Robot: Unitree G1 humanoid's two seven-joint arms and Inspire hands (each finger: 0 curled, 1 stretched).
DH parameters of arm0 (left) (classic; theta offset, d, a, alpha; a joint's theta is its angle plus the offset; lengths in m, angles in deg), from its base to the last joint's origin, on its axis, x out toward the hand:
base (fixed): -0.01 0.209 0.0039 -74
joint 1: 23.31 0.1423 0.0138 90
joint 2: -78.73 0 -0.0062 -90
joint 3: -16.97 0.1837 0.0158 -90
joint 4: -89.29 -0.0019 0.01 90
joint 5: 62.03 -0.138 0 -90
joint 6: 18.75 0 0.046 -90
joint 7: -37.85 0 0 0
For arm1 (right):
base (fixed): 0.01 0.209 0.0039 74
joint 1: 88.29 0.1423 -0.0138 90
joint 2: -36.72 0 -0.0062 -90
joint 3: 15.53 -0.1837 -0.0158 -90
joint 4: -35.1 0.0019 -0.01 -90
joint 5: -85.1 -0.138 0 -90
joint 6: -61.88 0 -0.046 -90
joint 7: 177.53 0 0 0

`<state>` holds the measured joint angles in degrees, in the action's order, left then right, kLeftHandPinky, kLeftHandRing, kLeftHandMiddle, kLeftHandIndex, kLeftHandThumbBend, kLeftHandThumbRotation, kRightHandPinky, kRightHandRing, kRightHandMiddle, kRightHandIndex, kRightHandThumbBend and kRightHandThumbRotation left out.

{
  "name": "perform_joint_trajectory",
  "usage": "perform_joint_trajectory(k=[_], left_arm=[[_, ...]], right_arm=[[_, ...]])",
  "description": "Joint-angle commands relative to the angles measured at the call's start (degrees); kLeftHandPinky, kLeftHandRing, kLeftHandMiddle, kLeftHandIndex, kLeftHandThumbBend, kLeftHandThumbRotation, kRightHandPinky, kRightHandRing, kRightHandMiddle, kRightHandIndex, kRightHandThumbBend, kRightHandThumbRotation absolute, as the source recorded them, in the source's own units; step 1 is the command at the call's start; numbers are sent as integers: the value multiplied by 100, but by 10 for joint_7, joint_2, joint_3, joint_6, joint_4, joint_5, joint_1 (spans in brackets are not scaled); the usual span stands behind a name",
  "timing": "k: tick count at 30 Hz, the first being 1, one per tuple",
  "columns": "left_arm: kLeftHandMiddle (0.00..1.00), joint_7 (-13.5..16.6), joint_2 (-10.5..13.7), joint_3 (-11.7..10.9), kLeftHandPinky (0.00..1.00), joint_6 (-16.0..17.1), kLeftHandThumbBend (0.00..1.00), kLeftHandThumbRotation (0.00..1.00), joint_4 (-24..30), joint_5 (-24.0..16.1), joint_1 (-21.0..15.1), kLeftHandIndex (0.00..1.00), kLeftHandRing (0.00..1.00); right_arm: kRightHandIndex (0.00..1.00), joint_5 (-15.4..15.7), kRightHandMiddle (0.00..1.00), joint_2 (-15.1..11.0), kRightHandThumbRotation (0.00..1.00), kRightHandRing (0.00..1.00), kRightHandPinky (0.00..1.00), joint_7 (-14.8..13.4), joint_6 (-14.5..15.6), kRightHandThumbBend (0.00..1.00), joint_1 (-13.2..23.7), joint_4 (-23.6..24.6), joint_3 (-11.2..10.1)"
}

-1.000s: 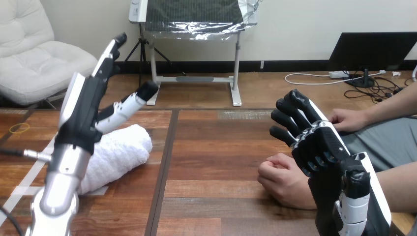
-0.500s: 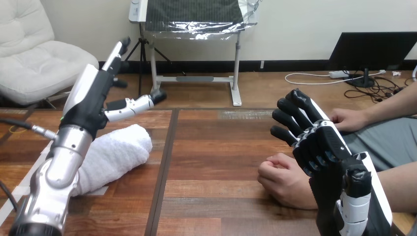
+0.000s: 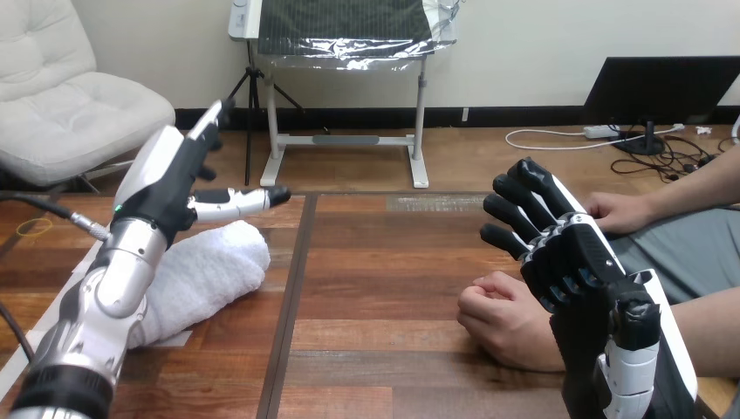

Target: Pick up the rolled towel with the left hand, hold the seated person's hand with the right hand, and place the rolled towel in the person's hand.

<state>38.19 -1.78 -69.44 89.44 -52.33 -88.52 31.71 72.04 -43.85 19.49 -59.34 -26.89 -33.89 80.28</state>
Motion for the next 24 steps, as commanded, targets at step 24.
perform_joint_trajectory(k=[24], left_arm=[[98,37,27,124,92,-95,100,40,-139,-103,-131,97,98]], right_arm=[[92,1,90,4,100,90,85,-1,-13,82,38,2,-6]])
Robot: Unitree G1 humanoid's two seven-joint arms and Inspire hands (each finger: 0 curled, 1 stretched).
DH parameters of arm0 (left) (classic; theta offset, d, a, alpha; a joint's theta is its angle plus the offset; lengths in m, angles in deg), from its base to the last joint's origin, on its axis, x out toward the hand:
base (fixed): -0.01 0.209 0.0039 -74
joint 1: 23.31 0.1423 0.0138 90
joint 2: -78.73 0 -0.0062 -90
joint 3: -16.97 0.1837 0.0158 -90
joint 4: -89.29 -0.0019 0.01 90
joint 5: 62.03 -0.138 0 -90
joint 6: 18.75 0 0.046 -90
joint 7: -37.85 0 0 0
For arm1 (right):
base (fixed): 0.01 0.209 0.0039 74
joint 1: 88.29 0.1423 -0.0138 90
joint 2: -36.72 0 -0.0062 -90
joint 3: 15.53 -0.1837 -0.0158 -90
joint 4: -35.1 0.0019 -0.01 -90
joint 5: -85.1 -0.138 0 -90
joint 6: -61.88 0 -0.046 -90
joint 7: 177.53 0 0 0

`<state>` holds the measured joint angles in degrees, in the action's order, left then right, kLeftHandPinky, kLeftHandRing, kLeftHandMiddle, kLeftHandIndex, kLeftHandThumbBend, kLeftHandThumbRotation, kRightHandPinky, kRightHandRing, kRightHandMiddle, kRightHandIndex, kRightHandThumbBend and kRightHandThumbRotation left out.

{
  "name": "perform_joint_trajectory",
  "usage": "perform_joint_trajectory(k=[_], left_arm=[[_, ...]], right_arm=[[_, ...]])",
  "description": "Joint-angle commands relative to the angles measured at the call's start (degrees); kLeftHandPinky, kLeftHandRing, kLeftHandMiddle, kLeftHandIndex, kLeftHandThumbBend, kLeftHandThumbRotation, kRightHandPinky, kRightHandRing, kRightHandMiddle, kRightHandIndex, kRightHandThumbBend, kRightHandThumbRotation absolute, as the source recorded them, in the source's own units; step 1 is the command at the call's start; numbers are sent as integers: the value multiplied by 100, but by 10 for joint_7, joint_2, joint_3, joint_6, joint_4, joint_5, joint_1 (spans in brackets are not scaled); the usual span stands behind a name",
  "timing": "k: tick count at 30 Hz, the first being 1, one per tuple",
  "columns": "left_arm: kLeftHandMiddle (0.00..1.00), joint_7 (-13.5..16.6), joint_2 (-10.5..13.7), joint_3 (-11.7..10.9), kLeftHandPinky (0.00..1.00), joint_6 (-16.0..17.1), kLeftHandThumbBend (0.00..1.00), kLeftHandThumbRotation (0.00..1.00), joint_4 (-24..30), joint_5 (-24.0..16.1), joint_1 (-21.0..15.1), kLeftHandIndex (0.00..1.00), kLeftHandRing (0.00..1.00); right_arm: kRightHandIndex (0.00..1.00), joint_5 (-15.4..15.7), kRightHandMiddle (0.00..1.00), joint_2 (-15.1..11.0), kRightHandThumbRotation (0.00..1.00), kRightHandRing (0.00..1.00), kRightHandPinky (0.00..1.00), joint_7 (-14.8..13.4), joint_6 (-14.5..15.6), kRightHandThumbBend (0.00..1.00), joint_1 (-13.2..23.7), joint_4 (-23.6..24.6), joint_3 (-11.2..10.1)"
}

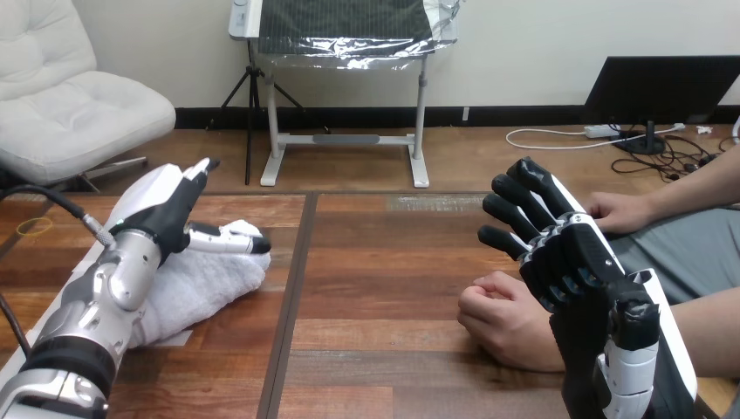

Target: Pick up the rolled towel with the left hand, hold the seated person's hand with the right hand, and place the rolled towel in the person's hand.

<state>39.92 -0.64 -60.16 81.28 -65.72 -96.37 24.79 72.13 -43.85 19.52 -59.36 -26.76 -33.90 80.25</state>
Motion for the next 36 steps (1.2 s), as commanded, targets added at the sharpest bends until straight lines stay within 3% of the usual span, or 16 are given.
perform_joint_trajectory(k=[1,8,19,36], left_arm=[[98,20,16,34,94,-16,100,40,-5,-28,-63,97,98],[99,31,17,62,99,-34,100,41,-22,-57,-70,97,99],[100,26,15,84,100,-59,100,47,-18,-70,-71,96,100],[99,-26,14,118,100,-114,100,54,14,-86,-76,95,100]], right_arm=[[92,0,90,4,100,90,85,-1,-13,82,37,2,-6],[91,-1,90,5,100,90,85,-1,-14,82,37,2,-6],[91,0,90,5,100,89,84,-3,-13,82,36,4,-7],[91,-1,90,3,100,90,85,-3,-9,83,36,6,-7]])
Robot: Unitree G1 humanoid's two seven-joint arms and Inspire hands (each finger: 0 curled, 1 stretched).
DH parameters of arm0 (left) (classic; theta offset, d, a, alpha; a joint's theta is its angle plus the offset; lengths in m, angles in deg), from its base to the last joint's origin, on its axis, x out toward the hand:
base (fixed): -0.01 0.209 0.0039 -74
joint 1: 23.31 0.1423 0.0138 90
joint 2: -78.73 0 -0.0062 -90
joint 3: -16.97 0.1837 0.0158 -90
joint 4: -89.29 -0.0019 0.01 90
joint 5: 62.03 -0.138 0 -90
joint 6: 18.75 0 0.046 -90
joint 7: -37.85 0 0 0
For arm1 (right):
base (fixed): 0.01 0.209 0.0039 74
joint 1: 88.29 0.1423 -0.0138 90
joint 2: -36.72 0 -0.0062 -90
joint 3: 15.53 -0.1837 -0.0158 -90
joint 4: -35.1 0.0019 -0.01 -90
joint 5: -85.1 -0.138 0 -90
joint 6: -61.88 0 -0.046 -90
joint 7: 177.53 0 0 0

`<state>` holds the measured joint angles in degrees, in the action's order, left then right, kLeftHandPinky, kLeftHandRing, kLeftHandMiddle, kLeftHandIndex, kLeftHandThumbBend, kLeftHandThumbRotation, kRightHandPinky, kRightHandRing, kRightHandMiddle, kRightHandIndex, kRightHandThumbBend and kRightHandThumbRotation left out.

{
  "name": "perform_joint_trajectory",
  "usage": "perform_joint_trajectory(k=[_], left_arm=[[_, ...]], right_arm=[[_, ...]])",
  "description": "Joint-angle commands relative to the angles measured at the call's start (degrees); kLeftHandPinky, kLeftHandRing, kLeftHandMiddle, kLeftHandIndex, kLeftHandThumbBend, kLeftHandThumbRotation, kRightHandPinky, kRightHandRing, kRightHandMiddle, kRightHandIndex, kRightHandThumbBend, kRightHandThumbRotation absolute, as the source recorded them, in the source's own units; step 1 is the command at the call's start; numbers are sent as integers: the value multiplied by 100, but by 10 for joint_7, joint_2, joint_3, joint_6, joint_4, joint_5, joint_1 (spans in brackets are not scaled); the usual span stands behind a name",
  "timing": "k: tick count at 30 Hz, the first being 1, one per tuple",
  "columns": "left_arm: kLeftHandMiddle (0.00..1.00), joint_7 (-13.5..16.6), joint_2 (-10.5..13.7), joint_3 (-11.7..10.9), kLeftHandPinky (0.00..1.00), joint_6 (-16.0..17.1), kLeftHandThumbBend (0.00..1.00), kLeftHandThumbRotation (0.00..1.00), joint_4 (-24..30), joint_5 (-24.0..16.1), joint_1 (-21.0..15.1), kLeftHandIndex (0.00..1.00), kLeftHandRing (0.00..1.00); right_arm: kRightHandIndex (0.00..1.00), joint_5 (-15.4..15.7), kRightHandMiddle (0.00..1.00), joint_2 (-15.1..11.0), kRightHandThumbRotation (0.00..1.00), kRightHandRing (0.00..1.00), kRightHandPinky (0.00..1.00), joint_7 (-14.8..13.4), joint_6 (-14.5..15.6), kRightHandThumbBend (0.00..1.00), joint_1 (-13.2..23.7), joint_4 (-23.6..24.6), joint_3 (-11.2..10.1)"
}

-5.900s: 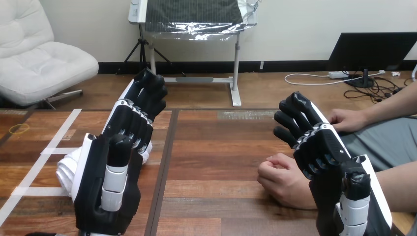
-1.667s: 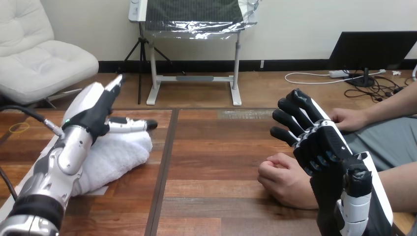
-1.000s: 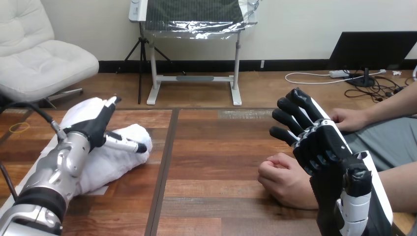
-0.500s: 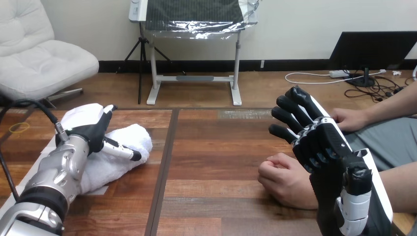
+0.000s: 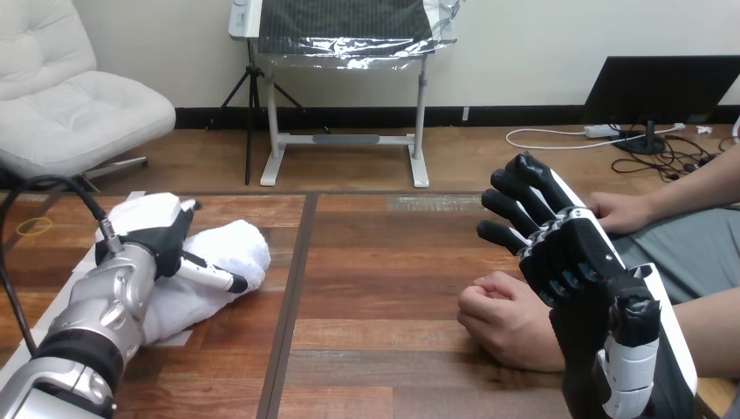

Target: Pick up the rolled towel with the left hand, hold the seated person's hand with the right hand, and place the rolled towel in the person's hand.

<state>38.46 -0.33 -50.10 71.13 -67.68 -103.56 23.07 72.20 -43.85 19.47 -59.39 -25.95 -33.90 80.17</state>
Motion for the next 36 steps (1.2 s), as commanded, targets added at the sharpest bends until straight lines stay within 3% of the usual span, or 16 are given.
perform_joint_trajectory(k=[1,14,24,27,28,30,36], left_arm=[[99,-14,11,19,100,-16,100,55,36,-15,-59,95,100],[98,-94,9,37,100,-81,100,57,81,-33,-62,96,100],[85,-164,8,50,98,-127,100,58,125,-37,-60,84,90],[79,-181,8,54,90,-136,100,58,134,-39,-60,78,84],[75,-185,8,55,82,-138,100,58,135,-39,-60,74,80],[72,-197,7,57,75,-146,100,58,140,-40,-61,72,76],[72,-220,4,66,60,-164,100,59,145,-49,-65,73,72]], right_arm=[[91,-2,90,3,100,90,85,-2,-8,83,28,6,-6],[91,-3,90,5,100,89,85,-3,-8,82,30,6,-5],[91,-1,90,6,100,89,84,-5,-8,82,31,7,-6],[91,-1,90,6,100,89,85,-6,-8,82,31,8,-6],[91,-1,90,6,100,89,85,-6,-7,83,31,8,-6],[91,0,90,6,100,89,85,-7,-6,83,31,9,-7],[91,1,89,6,100,89,85,-9,-5,83,31,10,-6]])
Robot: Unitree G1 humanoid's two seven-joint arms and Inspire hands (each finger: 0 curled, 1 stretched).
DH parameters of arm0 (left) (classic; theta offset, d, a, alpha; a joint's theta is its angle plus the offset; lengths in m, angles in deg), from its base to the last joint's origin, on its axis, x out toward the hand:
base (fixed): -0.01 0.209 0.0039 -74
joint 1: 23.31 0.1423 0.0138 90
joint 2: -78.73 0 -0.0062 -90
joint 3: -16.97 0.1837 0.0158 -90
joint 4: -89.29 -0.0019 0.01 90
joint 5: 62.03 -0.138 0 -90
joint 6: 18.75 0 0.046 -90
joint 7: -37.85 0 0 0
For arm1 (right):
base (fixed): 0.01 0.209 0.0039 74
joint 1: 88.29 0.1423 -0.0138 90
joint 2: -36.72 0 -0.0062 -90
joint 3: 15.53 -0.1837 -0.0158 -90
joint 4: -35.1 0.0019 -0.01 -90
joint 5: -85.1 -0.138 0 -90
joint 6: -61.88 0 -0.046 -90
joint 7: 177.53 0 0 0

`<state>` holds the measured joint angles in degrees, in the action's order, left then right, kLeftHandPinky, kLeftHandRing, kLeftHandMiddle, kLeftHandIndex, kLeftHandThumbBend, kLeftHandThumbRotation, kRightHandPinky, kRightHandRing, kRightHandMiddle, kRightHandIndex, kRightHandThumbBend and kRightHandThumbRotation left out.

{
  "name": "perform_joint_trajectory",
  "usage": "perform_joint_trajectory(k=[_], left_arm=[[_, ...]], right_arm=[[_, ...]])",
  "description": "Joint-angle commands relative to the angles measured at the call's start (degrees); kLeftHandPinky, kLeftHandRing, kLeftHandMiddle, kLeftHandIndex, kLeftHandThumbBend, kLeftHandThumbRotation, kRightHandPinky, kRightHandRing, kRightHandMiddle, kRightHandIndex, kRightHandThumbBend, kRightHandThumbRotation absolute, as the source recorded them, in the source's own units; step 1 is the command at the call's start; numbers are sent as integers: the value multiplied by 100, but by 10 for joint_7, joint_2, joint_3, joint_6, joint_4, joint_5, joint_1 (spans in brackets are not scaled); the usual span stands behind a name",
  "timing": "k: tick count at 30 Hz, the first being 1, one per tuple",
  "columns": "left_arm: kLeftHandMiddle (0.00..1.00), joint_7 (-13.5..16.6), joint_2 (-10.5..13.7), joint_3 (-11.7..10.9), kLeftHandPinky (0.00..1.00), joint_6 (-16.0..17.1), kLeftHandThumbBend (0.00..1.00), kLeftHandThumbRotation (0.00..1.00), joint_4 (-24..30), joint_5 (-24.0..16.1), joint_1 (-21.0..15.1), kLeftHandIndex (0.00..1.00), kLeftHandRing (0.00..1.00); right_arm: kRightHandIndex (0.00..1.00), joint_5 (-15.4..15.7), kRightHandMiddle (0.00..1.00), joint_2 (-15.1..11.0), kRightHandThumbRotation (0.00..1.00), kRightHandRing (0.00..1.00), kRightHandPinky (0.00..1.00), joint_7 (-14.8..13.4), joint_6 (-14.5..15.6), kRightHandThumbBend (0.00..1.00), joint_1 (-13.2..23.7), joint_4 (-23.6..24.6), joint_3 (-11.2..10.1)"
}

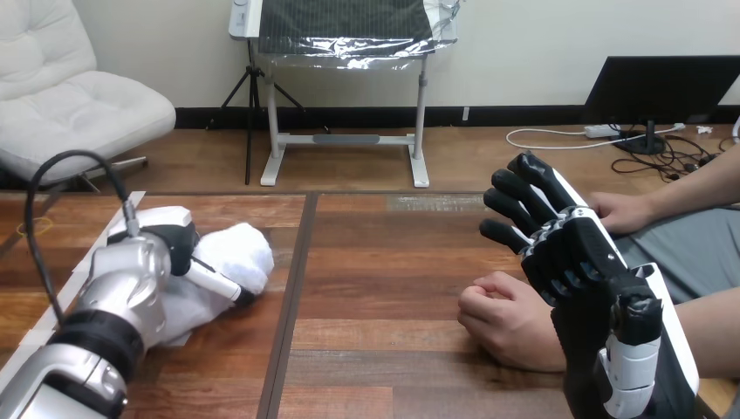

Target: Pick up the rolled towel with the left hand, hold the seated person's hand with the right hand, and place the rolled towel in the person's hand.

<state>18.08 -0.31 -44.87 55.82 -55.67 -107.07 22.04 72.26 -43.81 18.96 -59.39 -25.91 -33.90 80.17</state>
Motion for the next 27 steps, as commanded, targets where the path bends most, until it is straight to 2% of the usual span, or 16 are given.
perform_joint_trajectory(k=[1,16,27], left_arm=[[73,-19,3,15,60,-13,100,59,25,-15,-55,74,72],[80,-21,-12,38,62,-41,99,56,15,-30,-60,81,77],[80,4,-24,55,61,-46,97,46,-8,-42,-62,80,78]], right_arm=[[91,1,89,5,100,89,85,-5,-5,83,31,11,-6],[91,-6,90,2,100,90,85,-4,-5,83,29,15,-6],[90,-3,89,1,100,90,86,-6,-8,84,28,18,-10]])
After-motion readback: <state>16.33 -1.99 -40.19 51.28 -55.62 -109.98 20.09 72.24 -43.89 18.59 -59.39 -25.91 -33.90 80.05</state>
